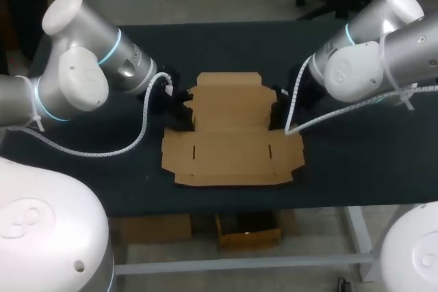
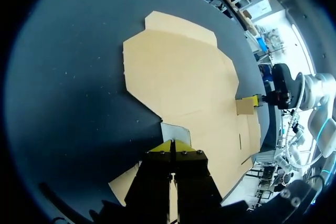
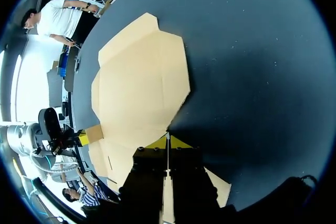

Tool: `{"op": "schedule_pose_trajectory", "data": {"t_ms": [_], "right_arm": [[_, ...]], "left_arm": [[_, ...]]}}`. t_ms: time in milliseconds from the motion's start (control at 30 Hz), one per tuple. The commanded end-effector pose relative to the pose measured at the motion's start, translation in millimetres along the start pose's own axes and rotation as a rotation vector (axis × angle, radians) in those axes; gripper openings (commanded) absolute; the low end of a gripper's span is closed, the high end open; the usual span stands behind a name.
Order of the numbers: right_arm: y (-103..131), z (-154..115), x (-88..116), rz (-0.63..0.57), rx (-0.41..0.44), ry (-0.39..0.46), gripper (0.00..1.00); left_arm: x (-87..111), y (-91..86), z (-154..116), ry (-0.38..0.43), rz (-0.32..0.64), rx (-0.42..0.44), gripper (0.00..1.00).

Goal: Assemble the packaging by folding the flat box into shape, placing the metal phone stand inside, and closing the box properly

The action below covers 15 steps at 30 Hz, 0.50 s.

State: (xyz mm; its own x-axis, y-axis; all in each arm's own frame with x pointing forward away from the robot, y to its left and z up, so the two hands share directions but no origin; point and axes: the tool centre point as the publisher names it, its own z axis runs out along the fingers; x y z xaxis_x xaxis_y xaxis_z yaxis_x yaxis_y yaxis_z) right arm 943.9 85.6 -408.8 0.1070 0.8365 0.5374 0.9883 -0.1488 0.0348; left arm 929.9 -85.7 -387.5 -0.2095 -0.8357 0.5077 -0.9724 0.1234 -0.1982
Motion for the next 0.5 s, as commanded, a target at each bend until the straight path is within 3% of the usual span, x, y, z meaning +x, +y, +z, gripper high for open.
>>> {"op": "schedule_pose_trajectory", "data": {"t_ms": [33,500], "right_arm": [[2.0,2.7,-0.3,0.008,0.006,-0.001,0.00],[-2.3,2.2,-1.8,0.029,-0.001,-0.012,0.00]], "left_arm": [[2.5,-0.3,1.0,-0.009,-0.003,-0.003,0.00],[3.7,-2.1,1.9,-0.018,-0.003,-0.006,0.00]]}}
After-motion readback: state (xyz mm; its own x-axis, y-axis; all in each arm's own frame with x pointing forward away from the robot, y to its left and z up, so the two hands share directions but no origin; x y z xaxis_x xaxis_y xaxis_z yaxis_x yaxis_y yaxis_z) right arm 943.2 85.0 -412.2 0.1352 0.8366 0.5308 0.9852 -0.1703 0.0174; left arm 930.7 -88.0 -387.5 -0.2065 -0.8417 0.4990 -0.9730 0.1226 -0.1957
